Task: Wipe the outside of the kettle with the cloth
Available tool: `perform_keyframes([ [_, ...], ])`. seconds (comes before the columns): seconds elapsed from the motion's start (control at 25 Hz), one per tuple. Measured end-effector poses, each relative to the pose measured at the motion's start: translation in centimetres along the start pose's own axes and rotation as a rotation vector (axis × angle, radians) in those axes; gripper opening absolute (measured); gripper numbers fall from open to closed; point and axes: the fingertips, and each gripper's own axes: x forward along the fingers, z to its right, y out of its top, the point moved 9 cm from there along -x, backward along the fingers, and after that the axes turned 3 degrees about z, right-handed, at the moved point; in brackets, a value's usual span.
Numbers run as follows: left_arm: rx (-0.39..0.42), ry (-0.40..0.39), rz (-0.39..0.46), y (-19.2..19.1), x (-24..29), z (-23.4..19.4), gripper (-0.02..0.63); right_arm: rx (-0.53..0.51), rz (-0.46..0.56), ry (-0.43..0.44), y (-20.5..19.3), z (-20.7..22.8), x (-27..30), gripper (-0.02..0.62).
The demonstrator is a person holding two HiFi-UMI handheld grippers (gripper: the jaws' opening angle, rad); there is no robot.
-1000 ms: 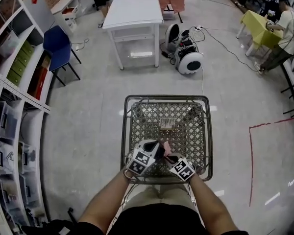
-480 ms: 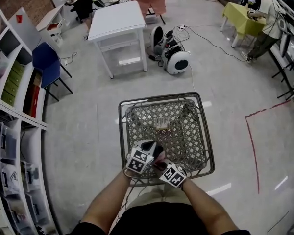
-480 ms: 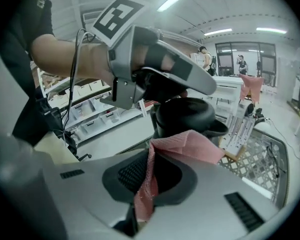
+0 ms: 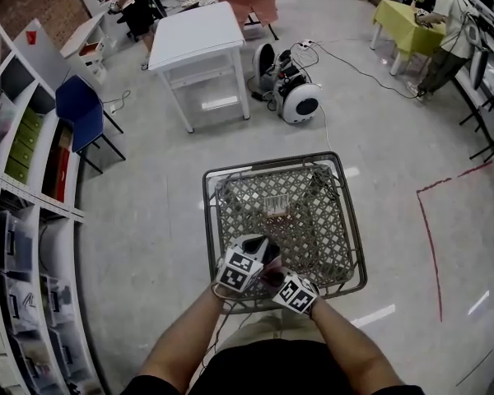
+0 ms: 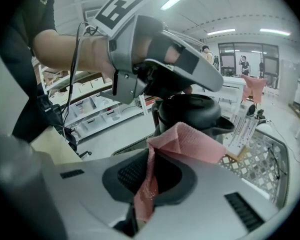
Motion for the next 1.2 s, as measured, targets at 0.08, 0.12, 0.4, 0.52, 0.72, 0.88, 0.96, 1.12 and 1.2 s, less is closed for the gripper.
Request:
perform_keyframes([
  [0.08, -0.013, 0.000, 0.000, 0.1, 0.1, 0.0, 0.009, -0.010, -0.021, 0.003, -0.9, 0.7, -0.6, 0.024],
  [0.12, -0.018, 0.006, -0.002, 0.1, 0.2, 0.1, 0.009, -0.017, -0.036, 0.001, -1.3, 1.2, -1.0, 0.025],
  [0.4, 0.017, 0.086, -0.039, 0.3, 0.7, 1.4, 0.009, 0.049, -0.057, -0.089, -3.1, 7.4, -3.5, 0.025],
  [0.52, -0.021, 0.089, -0.038, 0.4, 0.8, 1.1, 0.009, 0.062, -0.063, -0.047, -2.3, 9.5, -3.8, 0.025],
  [0.72, -0.099, 0.070, -0.069, 1.1, 1.3, 0.7, 0.009, -0.028, -0.097, 0.038, -1.2, 12.1, -3.0, 0.025],
  [0.88, -0.138, 0.059, -0.096, 1.3, 1.6, 0.3, 0.009, -0.048, -0.129, 0.086, -0.9, 13.7, -2.0, 0.025],
  [0.96, -0.126, 0.070, -0.115, 1.1, 1.5, 0.1, 0.009, -0.050, -0.145, 0.095, -0.6, 14.0, -1.3, 0.025],
  [1.12, -0.104, 0.121, -0.171, 0.6, 0.8, -0.8, 0.009, -0.020, -0.168, 0.120, -0.5, 13.2, 0.1, 0.025],
  [1.2, -0.099, 0.140, -0.170, 0.2, 0.6, -1.2, 0.009, -0.004, -0.171, 0.136, -1.0, 12.1, 0.2, 0.025],
])
